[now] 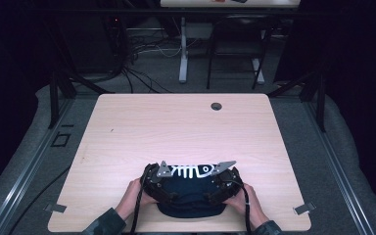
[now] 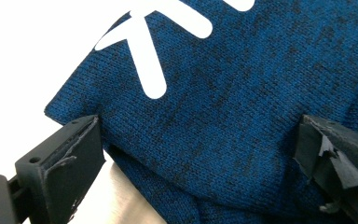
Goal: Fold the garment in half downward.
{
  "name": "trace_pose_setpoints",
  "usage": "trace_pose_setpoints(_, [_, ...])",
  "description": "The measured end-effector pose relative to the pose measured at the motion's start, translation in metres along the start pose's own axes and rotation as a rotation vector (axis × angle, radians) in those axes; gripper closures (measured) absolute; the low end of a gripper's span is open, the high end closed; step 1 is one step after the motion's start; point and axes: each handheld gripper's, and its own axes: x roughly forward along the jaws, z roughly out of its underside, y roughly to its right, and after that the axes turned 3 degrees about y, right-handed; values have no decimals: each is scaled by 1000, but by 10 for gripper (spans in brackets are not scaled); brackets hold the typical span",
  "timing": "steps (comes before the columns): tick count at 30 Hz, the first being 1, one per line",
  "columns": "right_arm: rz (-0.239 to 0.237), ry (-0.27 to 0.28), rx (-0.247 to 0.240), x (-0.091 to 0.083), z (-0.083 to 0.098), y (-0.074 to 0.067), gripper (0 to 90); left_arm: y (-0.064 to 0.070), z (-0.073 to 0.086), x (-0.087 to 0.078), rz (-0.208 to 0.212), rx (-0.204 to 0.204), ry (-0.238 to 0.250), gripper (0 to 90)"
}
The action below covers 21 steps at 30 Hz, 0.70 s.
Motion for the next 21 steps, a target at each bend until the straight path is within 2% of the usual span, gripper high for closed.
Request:
trace_pose_setpoints(10, [36, 2, 0, 7, -11, 9, 17, -18, -4, 7, 3, -33, 8, 4])
trace_pose_setpoints(16, [38, 2, 3, 8, -13, 12, 8, -20, -3, 6, 3, -22, 31, 2])
trace_pose_setpoints(21, [32, 27, 11, 7, -11, 13, 0, -23, -3, 1, 19, -40, 69, 0])
